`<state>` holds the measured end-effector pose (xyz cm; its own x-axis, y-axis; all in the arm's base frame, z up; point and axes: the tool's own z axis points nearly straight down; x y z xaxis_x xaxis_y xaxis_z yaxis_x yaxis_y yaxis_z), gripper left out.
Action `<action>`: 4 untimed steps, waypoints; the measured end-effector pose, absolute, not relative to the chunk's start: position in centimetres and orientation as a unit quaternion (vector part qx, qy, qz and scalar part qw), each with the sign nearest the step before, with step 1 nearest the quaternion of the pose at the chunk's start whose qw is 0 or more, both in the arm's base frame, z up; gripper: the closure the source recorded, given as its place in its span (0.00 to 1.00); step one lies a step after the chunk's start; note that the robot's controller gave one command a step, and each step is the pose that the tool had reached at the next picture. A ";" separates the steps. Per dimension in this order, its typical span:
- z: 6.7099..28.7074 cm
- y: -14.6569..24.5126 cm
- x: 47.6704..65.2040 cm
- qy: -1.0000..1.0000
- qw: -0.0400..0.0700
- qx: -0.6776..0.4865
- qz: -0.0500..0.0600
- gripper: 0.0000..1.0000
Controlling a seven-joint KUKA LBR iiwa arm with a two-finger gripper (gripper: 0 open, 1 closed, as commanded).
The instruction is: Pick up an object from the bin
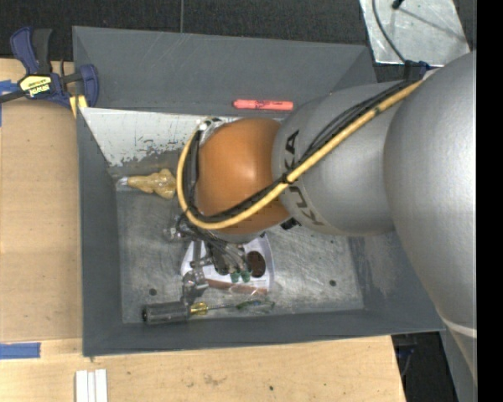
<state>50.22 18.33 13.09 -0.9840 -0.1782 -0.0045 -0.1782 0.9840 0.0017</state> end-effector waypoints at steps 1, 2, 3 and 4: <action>11.3 17.9 49.6 0.980 0.000 -0.197 -0.002 0.00; 9.8 17.4 49.0 0.986 0.003 -0.169 0.003 0.00; 8.7 16.7 48.8 0.964 0.000 -0.267 0.000 0.00; 7.4 20.7 48.7 0.966 0.007 -0.257 0.002 1.00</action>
Offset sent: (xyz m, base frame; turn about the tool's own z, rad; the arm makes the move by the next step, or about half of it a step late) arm -0.0191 -0.0460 -0.0609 -0.4229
